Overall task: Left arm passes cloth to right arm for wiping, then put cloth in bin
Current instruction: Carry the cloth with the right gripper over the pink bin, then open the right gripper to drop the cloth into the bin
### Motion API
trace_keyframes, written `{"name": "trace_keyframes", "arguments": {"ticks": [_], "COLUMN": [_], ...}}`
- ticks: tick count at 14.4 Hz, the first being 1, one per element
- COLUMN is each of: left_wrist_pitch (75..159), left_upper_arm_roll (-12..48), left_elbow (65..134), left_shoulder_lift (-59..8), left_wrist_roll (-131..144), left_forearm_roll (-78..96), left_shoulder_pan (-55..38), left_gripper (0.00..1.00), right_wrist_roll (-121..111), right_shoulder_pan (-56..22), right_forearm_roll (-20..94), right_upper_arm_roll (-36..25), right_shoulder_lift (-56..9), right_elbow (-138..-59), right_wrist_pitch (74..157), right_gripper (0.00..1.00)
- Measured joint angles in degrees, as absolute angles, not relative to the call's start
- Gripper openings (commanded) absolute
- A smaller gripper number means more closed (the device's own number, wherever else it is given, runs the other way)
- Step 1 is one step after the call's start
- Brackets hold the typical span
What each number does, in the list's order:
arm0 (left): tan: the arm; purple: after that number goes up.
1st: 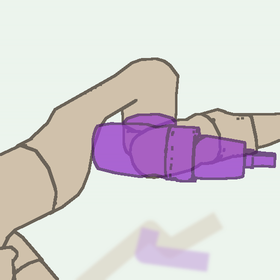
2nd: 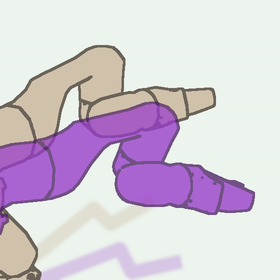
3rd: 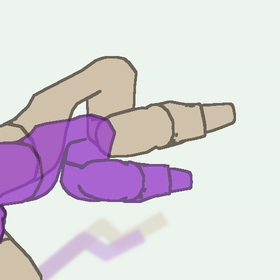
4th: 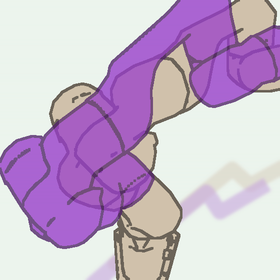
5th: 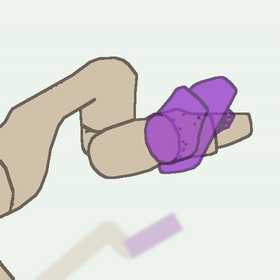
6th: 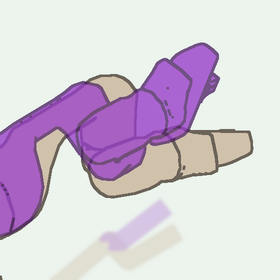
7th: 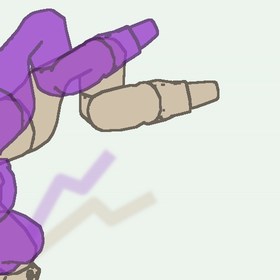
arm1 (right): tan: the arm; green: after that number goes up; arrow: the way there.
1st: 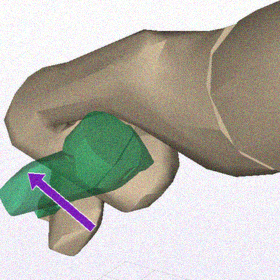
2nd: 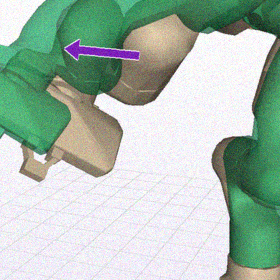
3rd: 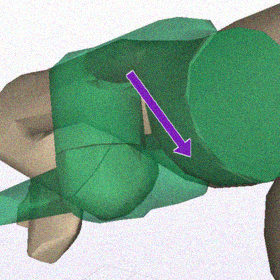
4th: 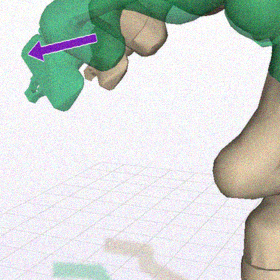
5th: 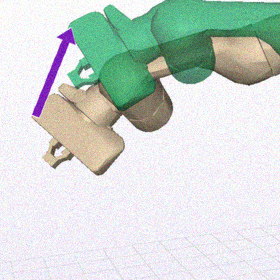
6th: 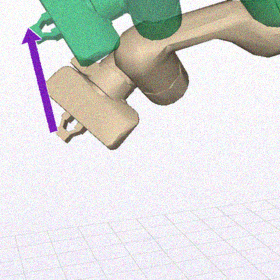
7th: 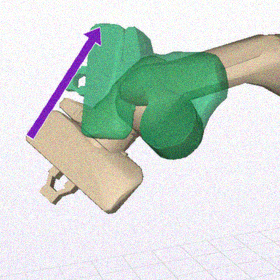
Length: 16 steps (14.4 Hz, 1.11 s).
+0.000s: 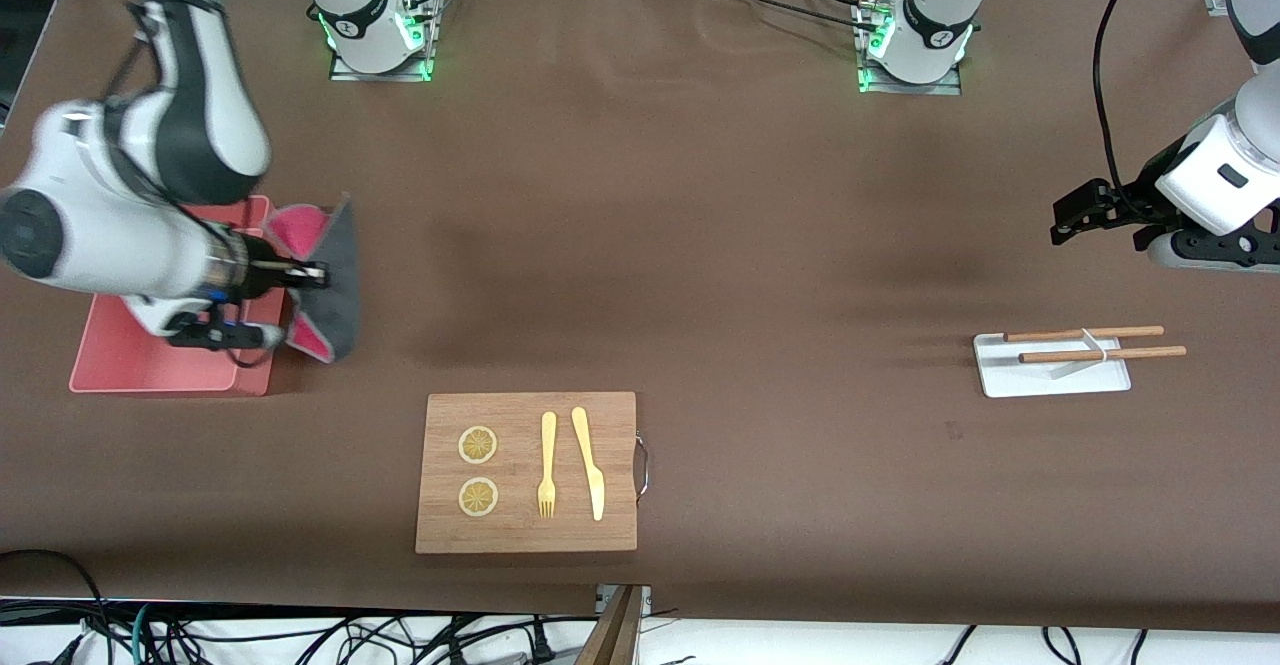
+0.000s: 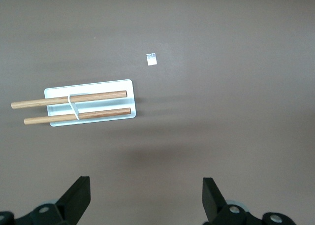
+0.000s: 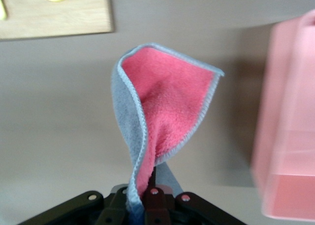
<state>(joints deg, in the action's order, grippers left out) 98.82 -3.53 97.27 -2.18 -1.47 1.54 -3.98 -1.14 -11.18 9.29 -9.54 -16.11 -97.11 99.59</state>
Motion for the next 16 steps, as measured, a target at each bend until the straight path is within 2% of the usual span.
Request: {"name": "trace_keyframes", "arguments": {"ticks": [4,8,9,10,12,13,16], "left_wrist_pitch": [98.8,98.8,98.8,98.8,98.8,98.8,98.8], "left_upper_arm_roll": [-3.5,-3.6,-3.6,-3.6,-3.6,-3.6,-3.6], "left_elbow": [97.3,97.3,97.3,97.3,97.3,97.3,97.3], "left_shoulder_lift": [-2.2,-2.2,-2.2,-2.2,-2.2,-2.2,-2.2], "left_wrist_roll": [-1.5,-1.5,-1.5,-1.5,-1.5,-1.5,-1.5], "left_forearm_roll": [1.5,1.5,1.5,1.5,1.5,1.5,1.5], "left_shoulder_pan": [-4.0,-4.0,-4.0,-4.0,-4.0,-4.0,-3.9], "left_gripper": [1.0,1.0,1.0,1.0,1.0,1.0,1.0], "right_wrist_roll": [-9.3,-18.8,-20.1,-21.3,-22.4,-22.4,-22.5], "right_shoulder_pan": [-5.9,0.0,1.1,2.1,3.2,3.4,3.4], "right_forearm_roll": [0.0,-3.6,-3.9,-4.1,-4.1,-4.1,-4.1], "right_upper_arm_roll": [-9.5,-9.5,-9.5,-9.5,-9.5,-9.5,-9.2], "right_shoulder_lift": [-10.4,-9.8,-9.9,-10.0,-10.3,-10.6,-10.6], "right_elbow": [-102.4,-108.7,-110.1,-111.6,-114.1,-114.8,-114.7], "right_wrist_pitch": [99.1,107.7,110.0,112.2,115.2,115.9,116.7], "right_gripper": [0.0,0.0,0.03,0.26,0.82,1.0,1.0]}}
